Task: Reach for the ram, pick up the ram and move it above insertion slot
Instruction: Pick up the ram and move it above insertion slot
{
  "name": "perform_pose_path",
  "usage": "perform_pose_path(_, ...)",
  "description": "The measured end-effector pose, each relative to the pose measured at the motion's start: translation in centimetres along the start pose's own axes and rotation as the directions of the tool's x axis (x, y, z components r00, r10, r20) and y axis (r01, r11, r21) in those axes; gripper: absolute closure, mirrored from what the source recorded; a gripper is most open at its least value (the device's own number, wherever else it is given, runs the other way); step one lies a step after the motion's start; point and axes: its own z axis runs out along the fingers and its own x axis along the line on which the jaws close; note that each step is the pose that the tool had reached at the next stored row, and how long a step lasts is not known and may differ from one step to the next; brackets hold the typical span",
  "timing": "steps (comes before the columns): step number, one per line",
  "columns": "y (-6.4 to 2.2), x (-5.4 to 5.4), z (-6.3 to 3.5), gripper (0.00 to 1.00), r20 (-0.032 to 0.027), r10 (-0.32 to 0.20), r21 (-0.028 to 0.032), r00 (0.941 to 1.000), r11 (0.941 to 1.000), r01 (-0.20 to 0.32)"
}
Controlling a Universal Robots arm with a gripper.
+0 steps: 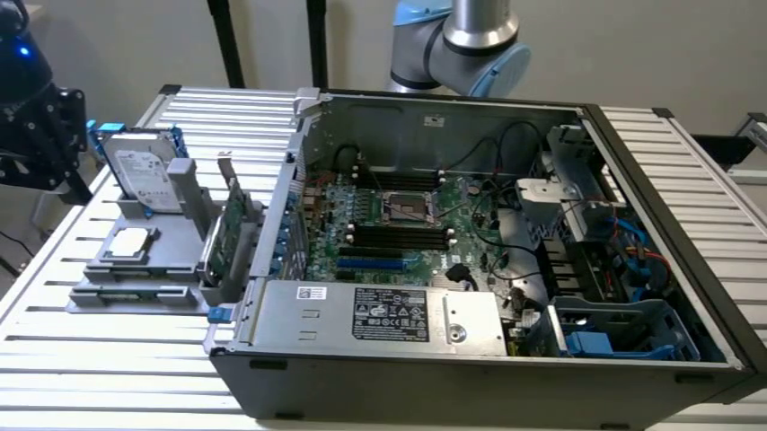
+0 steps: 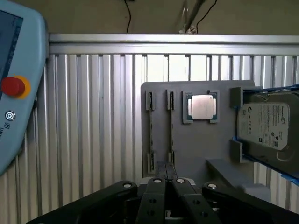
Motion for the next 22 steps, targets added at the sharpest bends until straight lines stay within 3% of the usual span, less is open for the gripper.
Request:
perform_pose_path(7, 0.00, 0.0, 0.09, 0.89, -0.0021, -0.122, 0.0007, 0.9926, 0.9926, 0.122)
perform_pose_path(12, 0.00, 0.0, 0.10, 0.88, -0.0022, -0.127, 0.0007, 0.9919, 0.9919, 0.127)
perform_pose_path(14, 0.00, 0.0, 0.10, 0.76, -0.0022, -0.127, 0.0007, 0.9919, 0.9919, 0.127)
perform_pose_path(15, -0.01, 0.0, 0.13, 0.76, -0.0022, -0.127, 0.0007, 0.9919, 0.9919, 0.127)
perform_pose_path(18, -0.01, 0.0, 0.51, 0.64, -0.0026, -0.127, 0.0025, 0.9919, 0.9919, 0.127)
perform_pose_path(22, 0.00, 0.0, 1.25, 0.64, -0.0026, -0.124, 0.0041, 0.9923, 0.9923, 0.124)
